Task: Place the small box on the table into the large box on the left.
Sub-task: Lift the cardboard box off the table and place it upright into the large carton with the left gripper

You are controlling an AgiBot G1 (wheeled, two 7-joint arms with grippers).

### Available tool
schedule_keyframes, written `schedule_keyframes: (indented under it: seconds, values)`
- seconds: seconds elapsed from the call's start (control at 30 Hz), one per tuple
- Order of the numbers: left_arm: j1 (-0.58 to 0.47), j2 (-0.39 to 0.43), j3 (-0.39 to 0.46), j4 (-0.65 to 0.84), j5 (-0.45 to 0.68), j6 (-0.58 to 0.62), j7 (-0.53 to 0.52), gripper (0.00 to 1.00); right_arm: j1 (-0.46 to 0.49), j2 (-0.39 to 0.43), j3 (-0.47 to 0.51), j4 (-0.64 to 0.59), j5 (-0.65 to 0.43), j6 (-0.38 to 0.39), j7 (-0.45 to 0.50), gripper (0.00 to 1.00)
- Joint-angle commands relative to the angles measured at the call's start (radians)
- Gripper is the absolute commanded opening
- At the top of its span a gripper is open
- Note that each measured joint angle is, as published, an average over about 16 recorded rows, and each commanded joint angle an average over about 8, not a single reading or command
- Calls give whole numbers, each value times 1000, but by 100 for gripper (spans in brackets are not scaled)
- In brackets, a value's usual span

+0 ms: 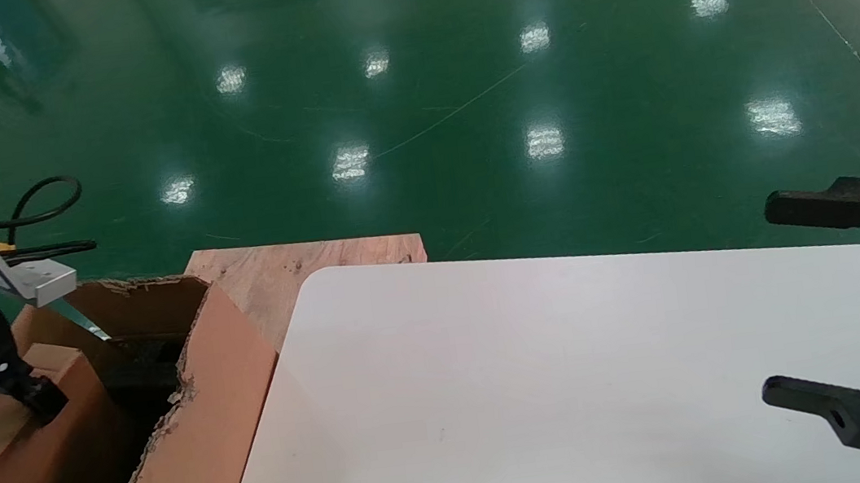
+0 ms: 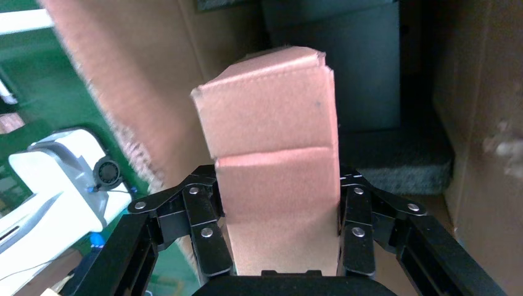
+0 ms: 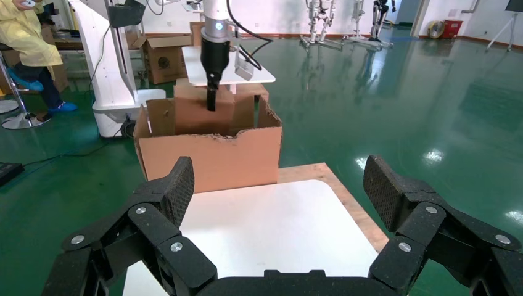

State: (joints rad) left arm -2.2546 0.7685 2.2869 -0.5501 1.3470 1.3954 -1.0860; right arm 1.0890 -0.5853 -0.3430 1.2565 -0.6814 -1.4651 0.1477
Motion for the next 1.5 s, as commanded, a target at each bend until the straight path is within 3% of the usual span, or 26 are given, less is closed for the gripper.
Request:
schedule_keyframes:
  seconds: [0.03, 0.57, 1.03, 1.5]
  values:
    - [34, 21, -9, 44, -19, -8, 18, 0, 0, 0, 0, 0, 0, 0, 0, 100]
    - [165, 161, -72, 335, -113, -35, 164, 0, 0, 0, 0, 0, 0, 0, 0, 100]
    - [270, 149, -72, 492, -119, -87, 190, 0, 0, 0, 0, 0, 0, 0, 0, 100]
    - [317, 120, -81, 536, -132, -158, 190, 0, 0, 0, 0, 0, 0, 0, 0, 100]
